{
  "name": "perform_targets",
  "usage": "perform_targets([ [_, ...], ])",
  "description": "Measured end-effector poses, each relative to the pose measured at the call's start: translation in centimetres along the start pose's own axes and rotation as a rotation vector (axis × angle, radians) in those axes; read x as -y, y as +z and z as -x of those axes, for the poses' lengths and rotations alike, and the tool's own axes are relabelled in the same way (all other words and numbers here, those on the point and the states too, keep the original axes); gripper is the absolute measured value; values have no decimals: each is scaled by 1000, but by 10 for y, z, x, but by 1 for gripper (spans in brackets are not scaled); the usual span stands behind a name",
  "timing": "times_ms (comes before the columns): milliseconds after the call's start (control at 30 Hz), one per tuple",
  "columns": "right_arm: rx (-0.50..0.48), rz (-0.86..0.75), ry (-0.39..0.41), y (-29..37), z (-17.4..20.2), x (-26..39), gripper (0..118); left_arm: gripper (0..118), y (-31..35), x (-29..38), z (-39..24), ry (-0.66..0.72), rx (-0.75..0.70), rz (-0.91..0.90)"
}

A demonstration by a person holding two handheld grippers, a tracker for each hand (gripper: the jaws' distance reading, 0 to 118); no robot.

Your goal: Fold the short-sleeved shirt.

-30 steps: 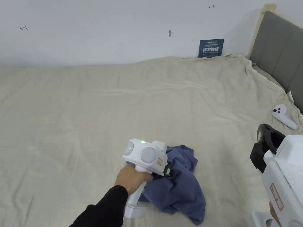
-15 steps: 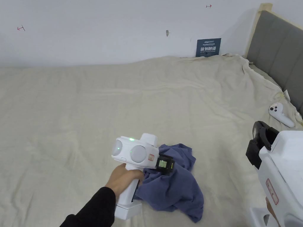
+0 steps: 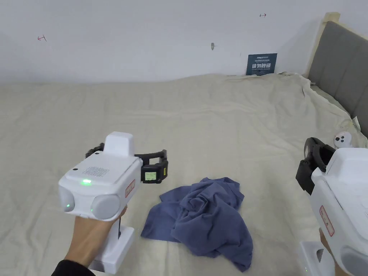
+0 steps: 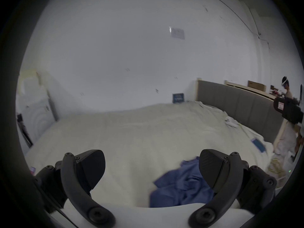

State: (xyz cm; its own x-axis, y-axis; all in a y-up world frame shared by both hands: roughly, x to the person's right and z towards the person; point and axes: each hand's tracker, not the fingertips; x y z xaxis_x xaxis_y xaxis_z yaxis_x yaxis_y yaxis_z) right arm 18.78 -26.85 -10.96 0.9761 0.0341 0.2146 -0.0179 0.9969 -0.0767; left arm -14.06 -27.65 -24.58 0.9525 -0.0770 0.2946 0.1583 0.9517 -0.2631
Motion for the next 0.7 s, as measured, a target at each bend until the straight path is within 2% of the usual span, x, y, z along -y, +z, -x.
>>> perform_targets([
  [100, -12, -5, 6, 2, 8, -3, 0, 109, 18, 8, 12, -20, -85, -84],
  [167, -17, -7, 6, 3, 13, -2, 0, 97, 26, 15, 17, -27, -133, -131],
  [267, -25, -8, 8, 2, 15, 0, 0, 64, 34, 23, 26, 4, -169, -166],
  [300, -26, -9, 8, 2, 16, 0, 0, 44, 37, 25, 29, 38, -174, -176],
  [367, -31, -7, 8, 4, 21, -1, 0, 35, 41, 31, 34, 61, -169, -181],
  [467, -32, -5, 7, 3, 22, 0, 0, 5, 43, 37, 37, 70, -198, -212],
  [500, -33, -4, 6, 3, 22, 1, 0, 1, 44, 39, 36, 64, -213, -222],
  [700, -36, 4, 10, 0, 23, 1, 0, 0, 41, 41, 38, 85, -195, -191],
])
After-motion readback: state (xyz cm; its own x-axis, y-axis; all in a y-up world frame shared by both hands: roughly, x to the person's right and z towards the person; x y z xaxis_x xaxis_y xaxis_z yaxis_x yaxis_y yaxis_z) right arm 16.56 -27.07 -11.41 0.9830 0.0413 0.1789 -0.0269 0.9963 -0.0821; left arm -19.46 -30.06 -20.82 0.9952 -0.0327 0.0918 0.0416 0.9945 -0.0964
